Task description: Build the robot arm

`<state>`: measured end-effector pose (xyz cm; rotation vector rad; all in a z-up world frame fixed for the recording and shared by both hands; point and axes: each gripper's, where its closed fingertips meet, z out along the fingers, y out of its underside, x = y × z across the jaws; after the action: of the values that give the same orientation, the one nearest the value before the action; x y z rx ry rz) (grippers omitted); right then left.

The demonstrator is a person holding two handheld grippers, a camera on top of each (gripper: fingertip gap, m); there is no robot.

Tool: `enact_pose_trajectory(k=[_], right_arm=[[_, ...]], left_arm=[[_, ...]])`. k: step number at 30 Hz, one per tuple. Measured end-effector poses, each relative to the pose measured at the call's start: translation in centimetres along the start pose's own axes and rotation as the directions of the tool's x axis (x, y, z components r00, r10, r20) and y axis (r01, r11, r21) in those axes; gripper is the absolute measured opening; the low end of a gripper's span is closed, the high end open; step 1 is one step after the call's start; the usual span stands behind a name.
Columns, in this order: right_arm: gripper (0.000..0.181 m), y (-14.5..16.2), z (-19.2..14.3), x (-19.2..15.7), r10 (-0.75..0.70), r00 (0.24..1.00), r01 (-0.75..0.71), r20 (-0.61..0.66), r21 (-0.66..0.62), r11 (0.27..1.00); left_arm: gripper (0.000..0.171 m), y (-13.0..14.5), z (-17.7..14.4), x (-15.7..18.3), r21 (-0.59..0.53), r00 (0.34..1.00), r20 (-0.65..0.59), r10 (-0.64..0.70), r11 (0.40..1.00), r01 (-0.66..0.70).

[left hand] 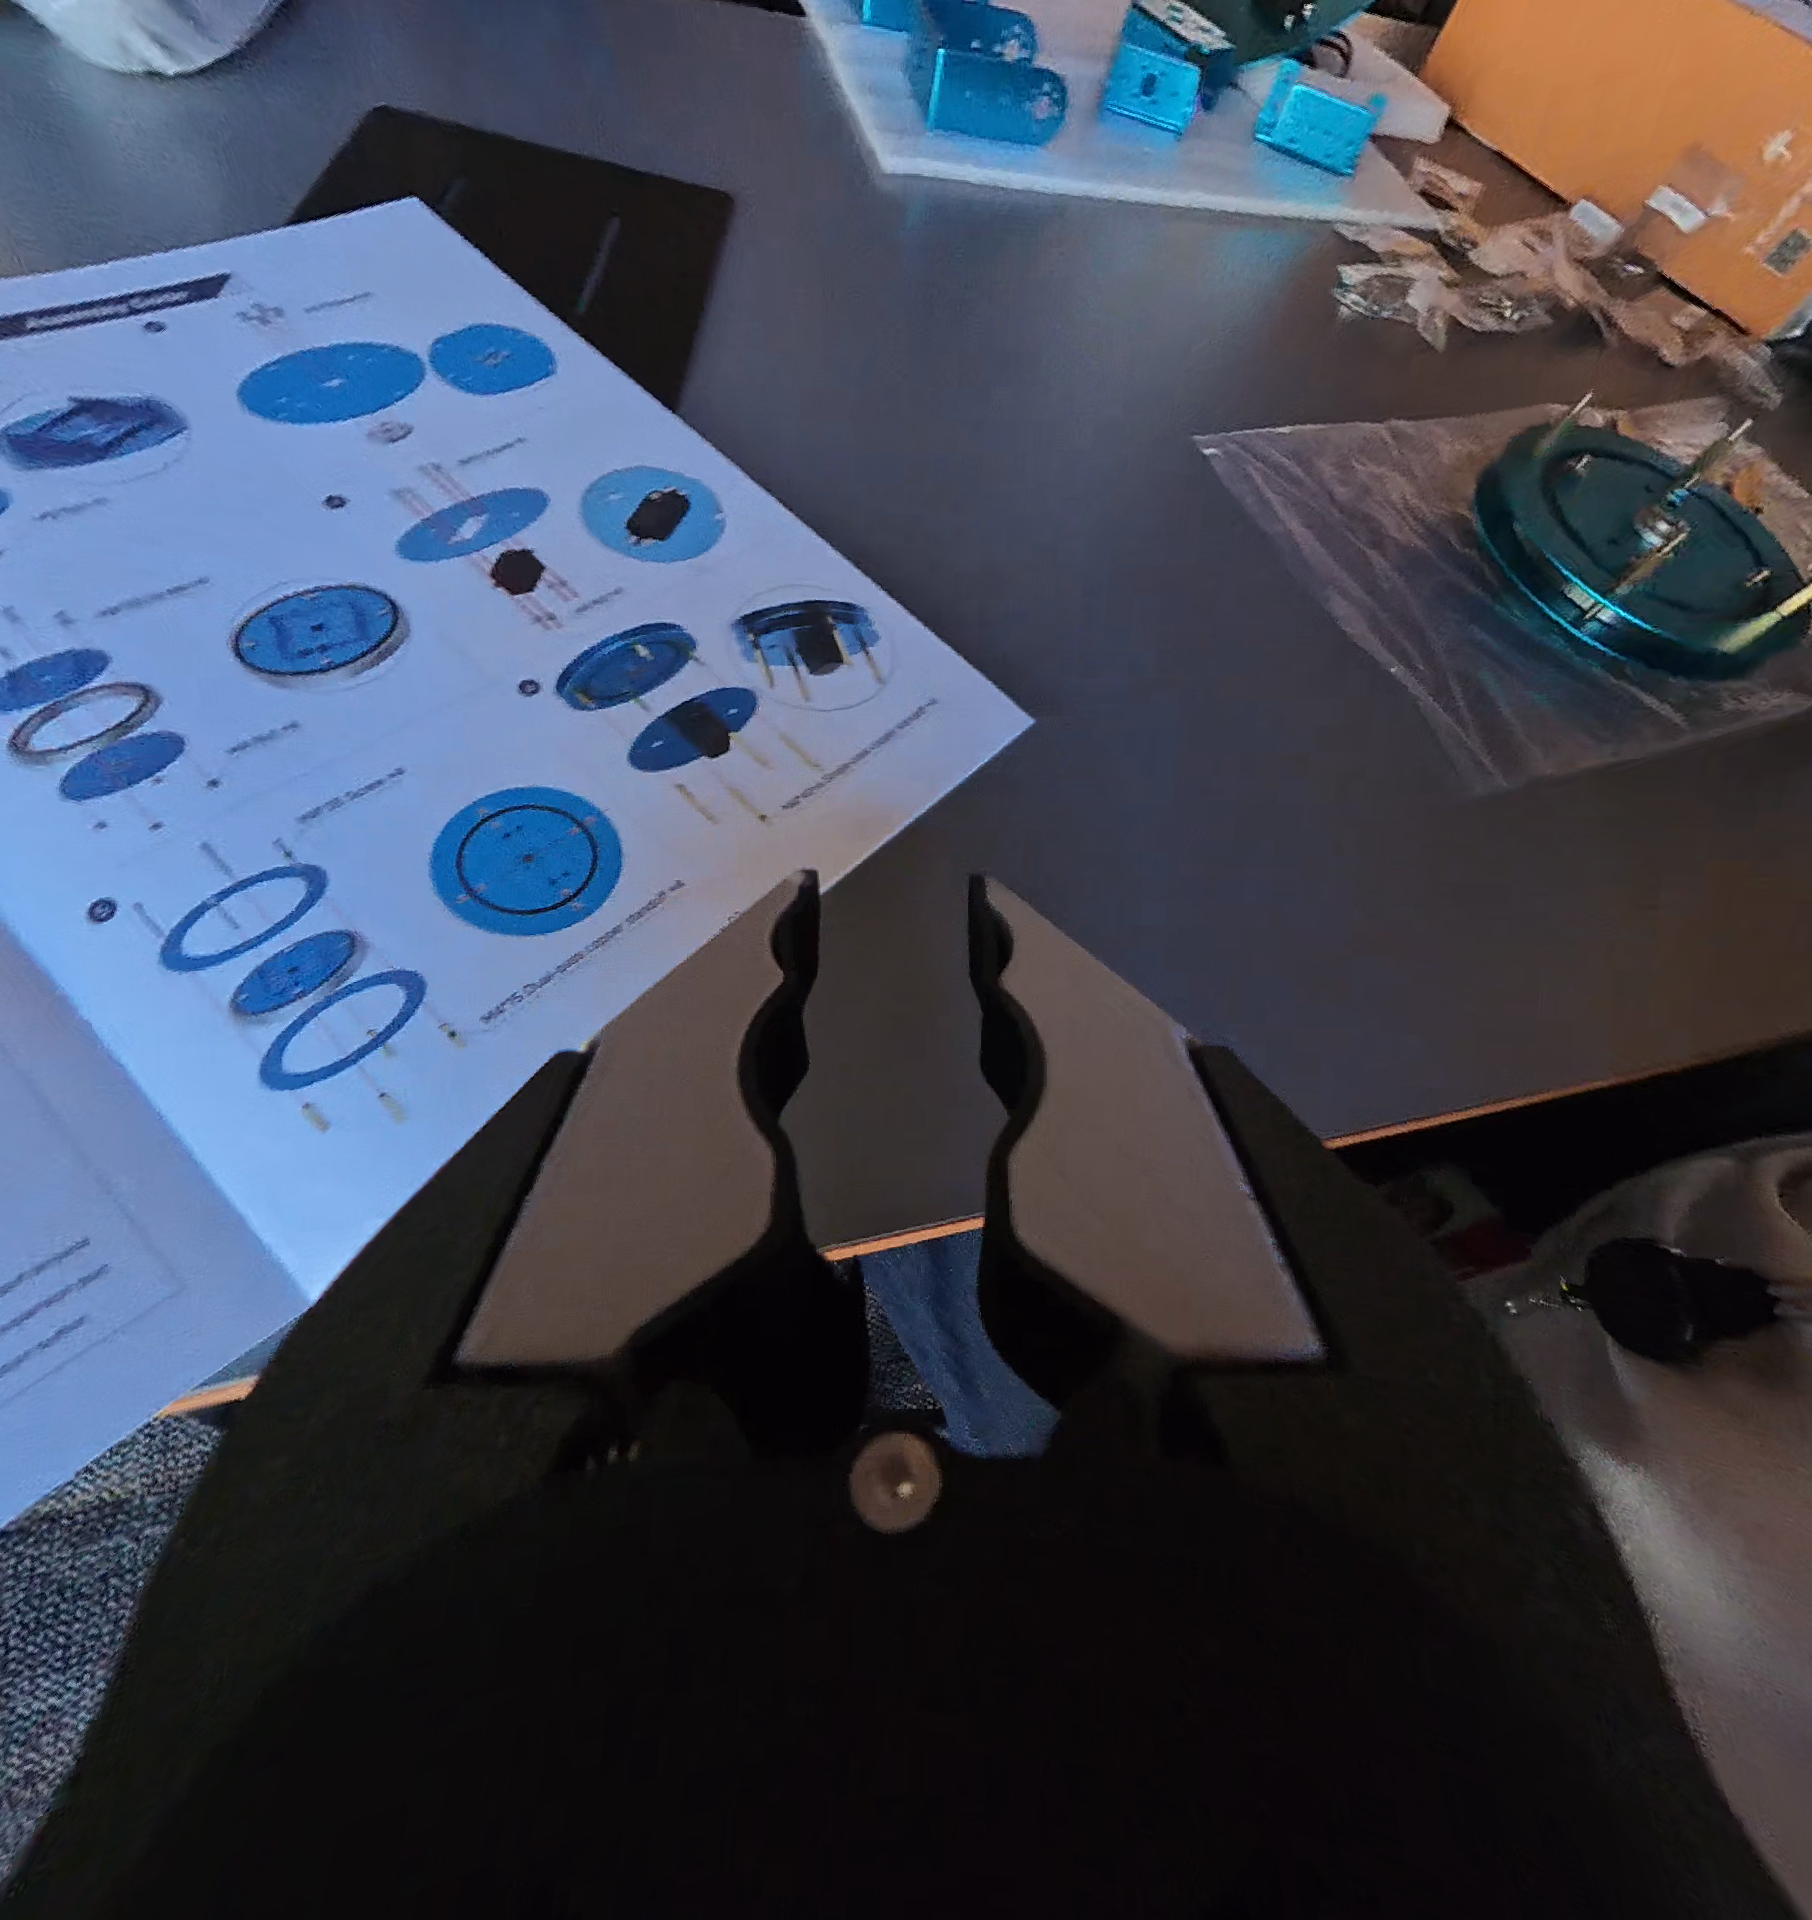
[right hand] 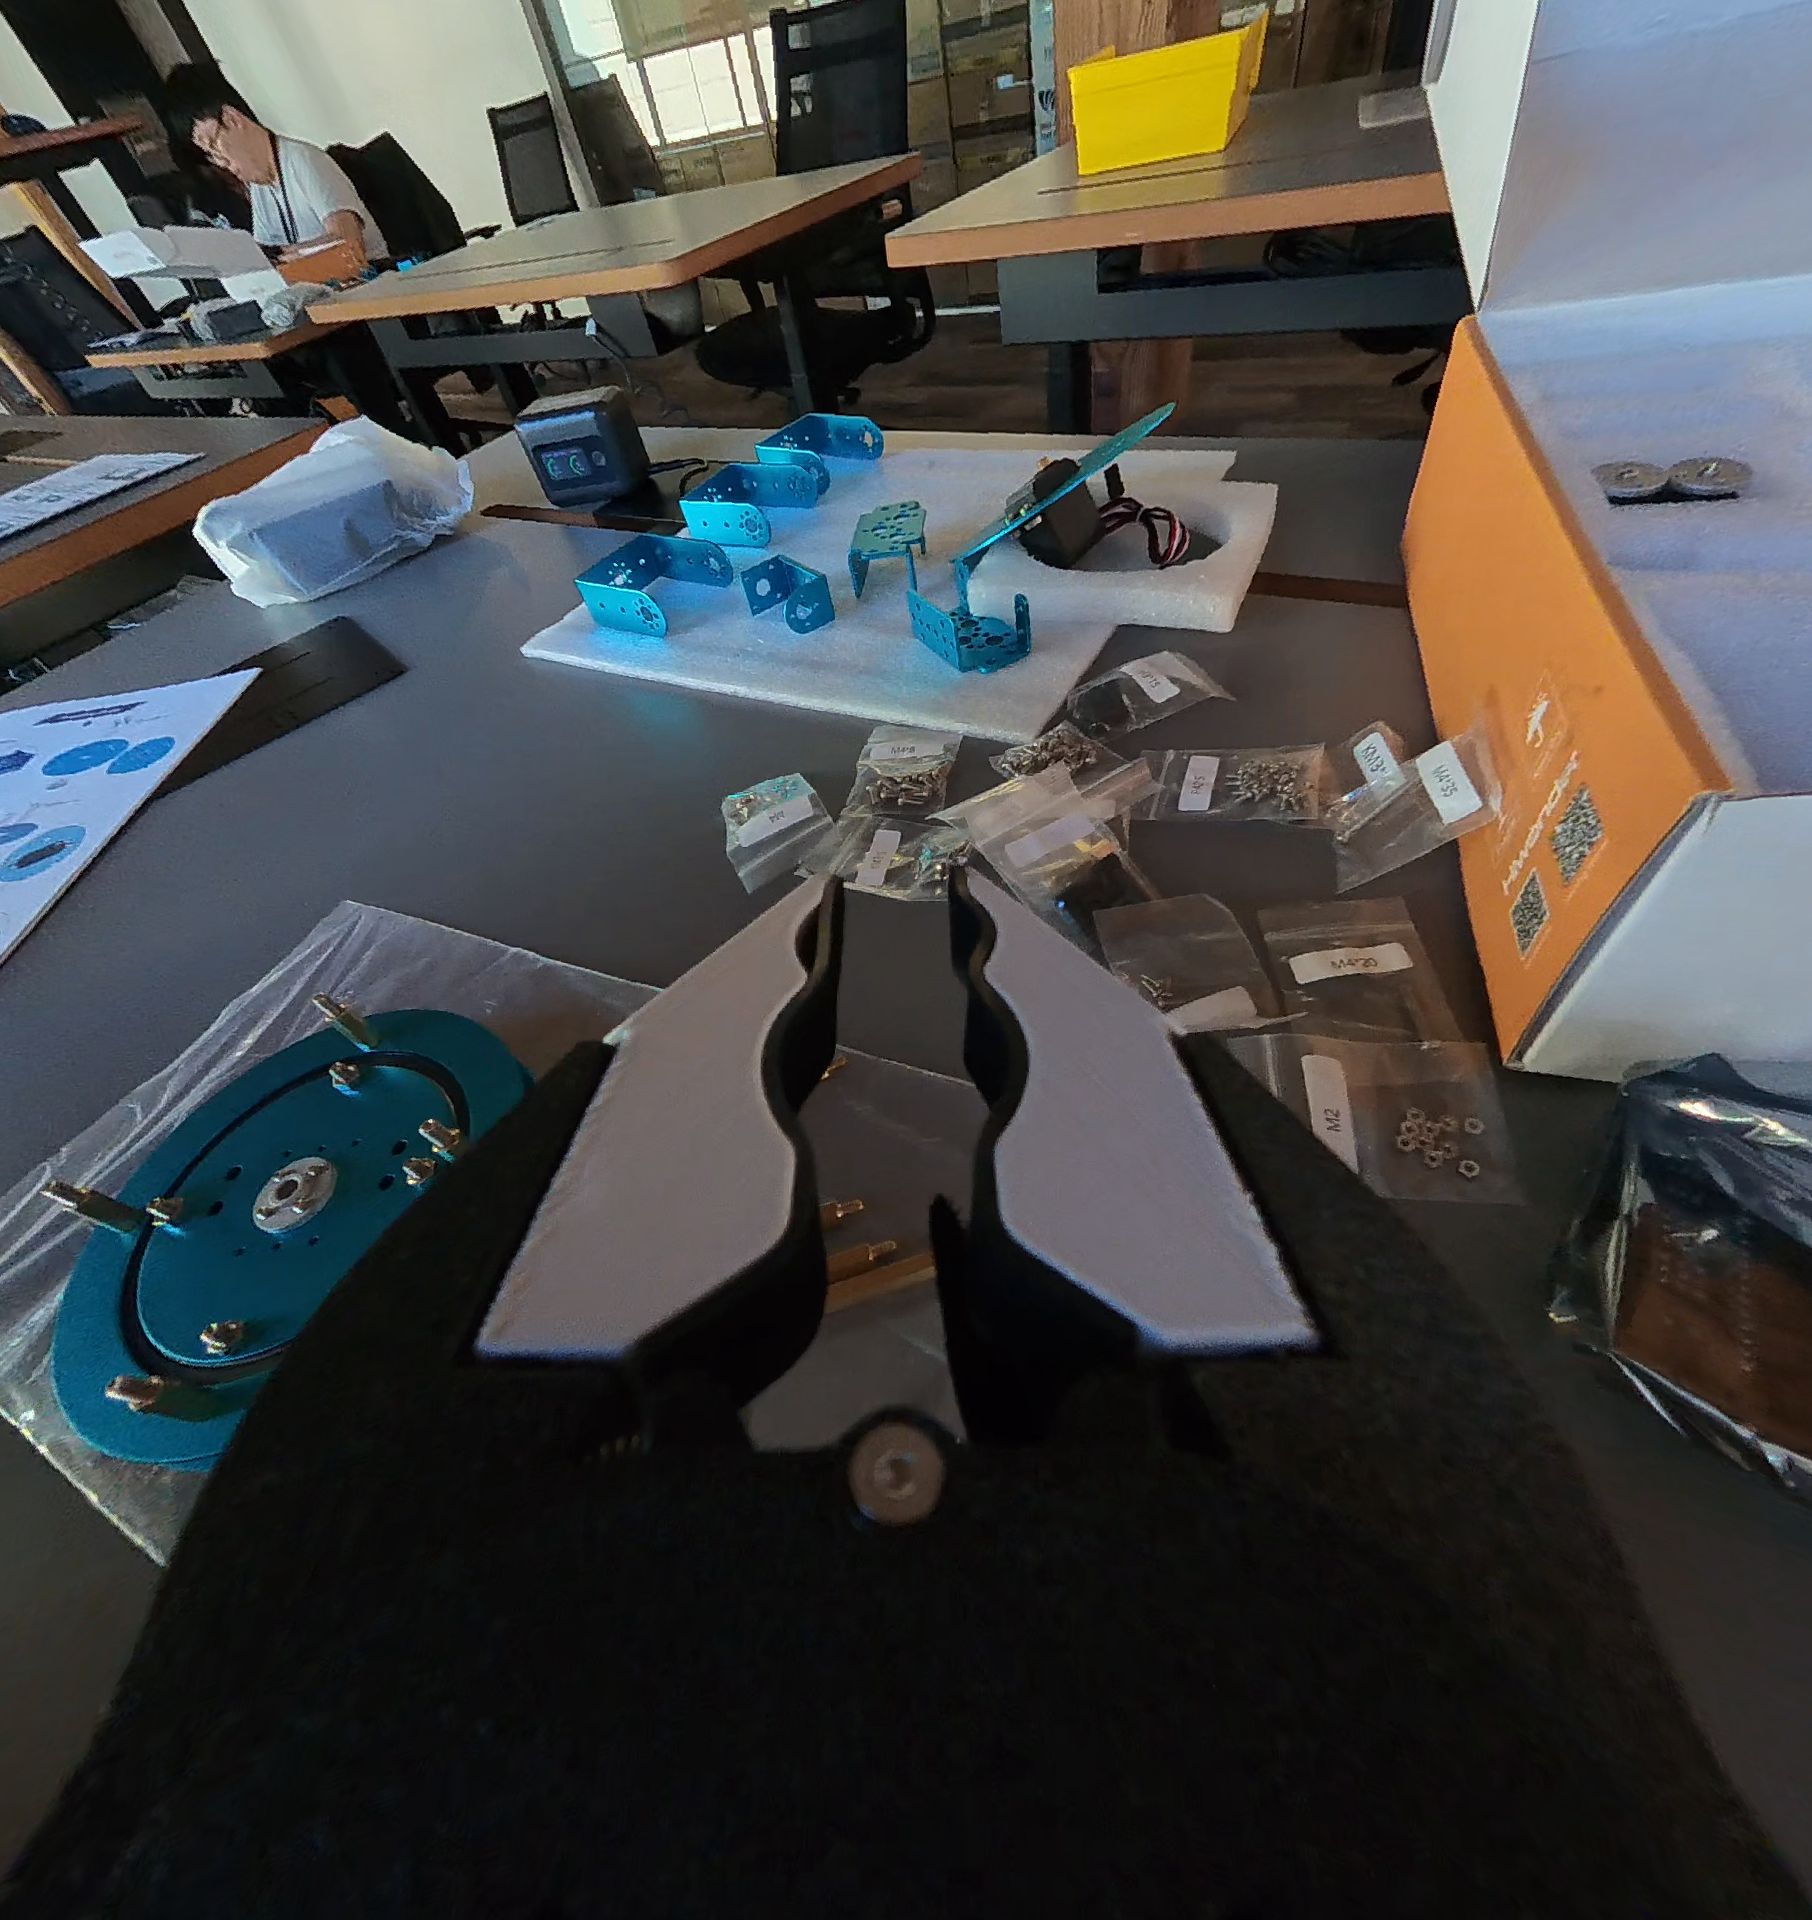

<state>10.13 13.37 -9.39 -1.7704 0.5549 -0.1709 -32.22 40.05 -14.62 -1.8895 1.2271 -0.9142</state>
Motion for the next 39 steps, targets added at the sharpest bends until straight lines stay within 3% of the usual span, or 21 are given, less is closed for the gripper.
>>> enact_pose_trajectory(k=[8,14,39], right_arm=[[0.018,0.7,0.8,-1.5,-0.048,0.998,0.049,0.034,-0.032,0.998],[0.018,0.4,0.6,-2.4,-0.089,0.995,0.09,0.044,-0.023,0.996],[0.018,0.7,0.1,-3.3,-0.049,0.994,0.052,0.098,-0.03,0.998]], left_arm=[[0.028,0.3,0.5,-0.4,-0.034,0.995,0.086,0.049,0.998,-0.047],[0.028,0.1,0.7,-1.4,-0.029,0.99,0.14,-0.011,0.999,0.015],[0.028,-1.5,0.6,-1.1,0.002,0.987,0.16,-0.005,1.0,0.005]])
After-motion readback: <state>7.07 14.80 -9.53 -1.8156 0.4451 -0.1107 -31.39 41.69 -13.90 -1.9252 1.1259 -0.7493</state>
